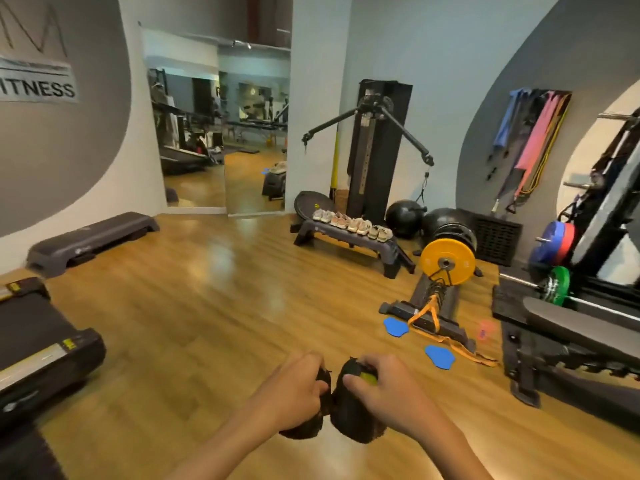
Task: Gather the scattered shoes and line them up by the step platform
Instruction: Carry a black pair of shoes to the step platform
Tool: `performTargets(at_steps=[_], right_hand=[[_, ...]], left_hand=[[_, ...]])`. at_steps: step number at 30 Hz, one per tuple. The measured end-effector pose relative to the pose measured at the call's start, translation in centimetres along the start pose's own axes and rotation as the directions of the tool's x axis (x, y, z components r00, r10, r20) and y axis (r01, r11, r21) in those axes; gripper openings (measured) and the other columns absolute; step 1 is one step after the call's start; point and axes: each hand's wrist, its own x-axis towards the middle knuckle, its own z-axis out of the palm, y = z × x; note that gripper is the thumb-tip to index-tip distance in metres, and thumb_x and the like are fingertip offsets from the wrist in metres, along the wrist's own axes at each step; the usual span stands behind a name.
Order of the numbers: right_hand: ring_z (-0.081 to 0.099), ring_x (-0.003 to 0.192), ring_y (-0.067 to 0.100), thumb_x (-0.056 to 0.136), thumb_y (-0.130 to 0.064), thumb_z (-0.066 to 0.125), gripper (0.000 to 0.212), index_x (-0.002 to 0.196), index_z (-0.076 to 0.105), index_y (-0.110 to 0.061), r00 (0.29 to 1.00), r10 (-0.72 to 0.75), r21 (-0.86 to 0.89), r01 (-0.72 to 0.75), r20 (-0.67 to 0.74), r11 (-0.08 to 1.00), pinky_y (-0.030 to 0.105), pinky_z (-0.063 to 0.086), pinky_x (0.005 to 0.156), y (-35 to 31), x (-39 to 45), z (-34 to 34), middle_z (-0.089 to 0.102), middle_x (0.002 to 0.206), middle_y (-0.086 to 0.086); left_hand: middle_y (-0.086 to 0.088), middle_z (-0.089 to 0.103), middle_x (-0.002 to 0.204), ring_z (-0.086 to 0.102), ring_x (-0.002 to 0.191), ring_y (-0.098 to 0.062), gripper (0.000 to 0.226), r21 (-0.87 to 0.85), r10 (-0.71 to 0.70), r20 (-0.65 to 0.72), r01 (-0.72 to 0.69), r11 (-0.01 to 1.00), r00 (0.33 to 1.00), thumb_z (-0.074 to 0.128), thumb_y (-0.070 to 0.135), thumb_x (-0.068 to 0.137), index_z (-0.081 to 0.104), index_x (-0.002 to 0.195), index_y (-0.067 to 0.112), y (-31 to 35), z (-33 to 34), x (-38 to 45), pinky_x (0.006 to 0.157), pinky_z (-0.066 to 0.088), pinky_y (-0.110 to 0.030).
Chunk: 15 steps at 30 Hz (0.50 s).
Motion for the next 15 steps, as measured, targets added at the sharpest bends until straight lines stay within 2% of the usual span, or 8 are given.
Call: performTargets(at_steps=[2,5,12,15], right_hand=[[0.058,0.07,0.011,0.082,-0.046,0.061,0.028,0.08,0.064,-0.018,0.999,-0.028,0.005,0.027,0.021,1.0,0.023,0.041,0.055,0.5,4.2,0.6,0.064,0.073,-0.003],[0.058,0.075,0.008,0.079,-0.05,0.06,0.03,0.083,0.064,-0.02,0.999,-0.026,-0.012,0.026,0.031,1.0,0.02,0.042,0.057,0.8,10.8,1.8,0.064,0.077,-0.005],[0.055,0.072,-0.001,0.08,-0.049,0.059,0.028,0.082,0.063,-0.022,0.999,0.023,-0.024,-0.022,0.049,0.999,0.016,0.039,0.053,0.6,26.1,3.5,0.06,0.071,-0.01],[0.057,0.074,0.003,0.077,-0.053,0.059,0.03,0.086,0.062,-0.024,0.999,0.021,0.018,-0.022,0.036,1.0,0.019,0.043,0.056,0.3,32.6,3.2,0.061,0.077,-0.011]], left_hand=[[0.008,0.048,0.103,0.048,0.098,-0.009,0.011,-0.013,-0.018,-0.041,0.017,1.0,0.999,0.05,0.025,0.093,0.043,0.087,0.03,-2.2,-0.2,3.0,0.087,0.046,-0.029],[0.014,0.046,0.095,0.046,0.089,-0.002,0.02,-0.023,-0.02,-0.07,0.019,1.0,0.997,0.05,0.022,0.093,0.039,0.08,0.034,-6.4,-0.4,7.8,0.075,0.037,-0.015],[0.01,0.049,0.096,0.047,0.09,-0.005,0.018,0.011,0.0,-0.039,0.0,1.0,0.999,0.052,0.023,0.093,0.041,0.083,0.034,-14.9,-4.1,22.2,0.074,0.035,-0.015],[0.011,0.046,0.093,0.045,0.09,-0.007,0.018,0.065,0.035,-0.043,-0.032,0.997,0.998,0.051,0.024,0.093,0.04,0.082,0.033,-17.0,-6.8,28.8,0.075,0.035,-0.017]])
